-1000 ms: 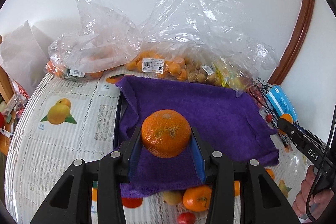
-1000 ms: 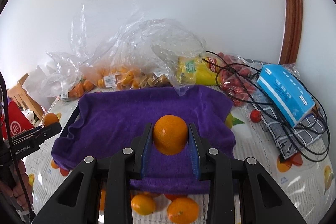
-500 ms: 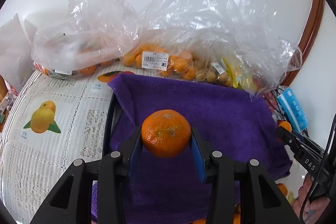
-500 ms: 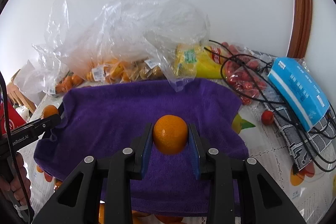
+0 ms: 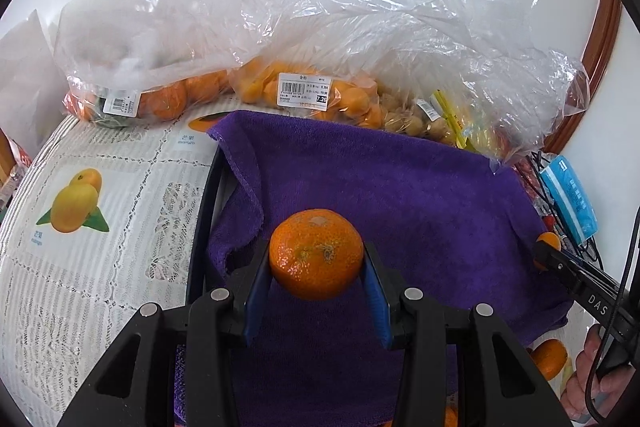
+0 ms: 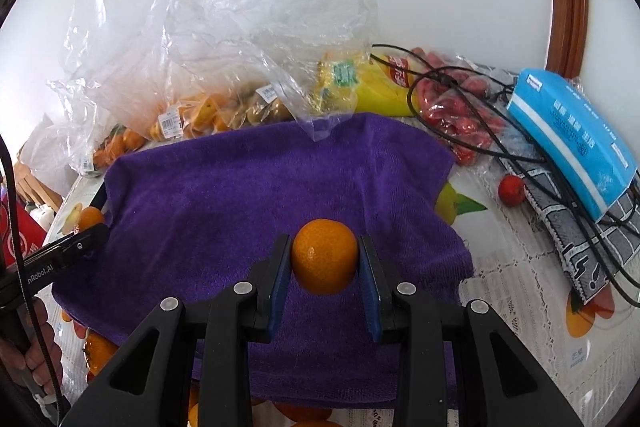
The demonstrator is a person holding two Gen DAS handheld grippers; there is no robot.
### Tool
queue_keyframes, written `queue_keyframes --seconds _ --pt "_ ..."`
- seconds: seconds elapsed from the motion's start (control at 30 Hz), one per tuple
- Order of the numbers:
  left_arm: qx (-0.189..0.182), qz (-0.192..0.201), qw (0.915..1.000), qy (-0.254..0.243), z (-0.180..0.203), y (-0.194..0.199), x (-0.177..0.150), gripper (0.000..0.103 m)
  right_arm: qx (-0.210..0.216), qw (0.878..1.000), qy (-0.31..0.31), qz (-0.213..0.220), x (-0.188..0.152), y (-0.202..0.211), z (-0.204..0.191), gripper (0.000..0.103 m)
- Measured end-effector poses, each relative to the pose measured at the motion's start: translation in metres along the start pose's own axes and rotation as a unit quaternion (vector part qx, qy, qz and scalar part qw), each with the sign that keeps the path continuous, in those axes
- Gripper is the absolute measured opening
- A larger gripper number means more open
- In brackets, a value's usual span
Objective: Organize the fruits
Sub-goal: 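Lift both held fruits and carry them over the purple towel, lowering them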
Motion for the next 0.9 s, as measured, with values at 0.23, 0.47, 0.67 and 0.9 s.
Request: queue_keyframes --seconds 0.23,0.47,0.67,0.9 --pt "0.004 -0.003 0.9999 -0.010 0.003 -0.005 -0.005 0.041 0.003 1.000 0.009 -0.009 -0.003 -0.004 -0.005 0.032" --pt "0.004 -0.005 0.9999 -0.011 0.003 -0.006 -0.005 0.041 0.000 1.000 0.014 -0.027 -0.008 -0.013 -0.008 0.032" --pt "0.005 -0.006 0.9999 -0.014 0.003 -0.006 -0.006 0.041 0.001 0.999 0.018 -0.034 -0.009 -0.017 -0.009 0.033" --pt "0.006 -0.007 0.9998 -0.017 0.004 -0.007 -0.007 0.041 -0.001 0.999 0.023 -0.041 -0.009 -0.019 -0.011 0.033"
Point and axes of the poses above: each gripper's, at about its wrist camera, not at the fingertips, and y roughly against the way its jaws point, z to its right, x to its top, the point moved 2 cm from there along -y, roughly the way its jaws point, and after that the axes turned 10 degrees about y, right-handed, at the moved point
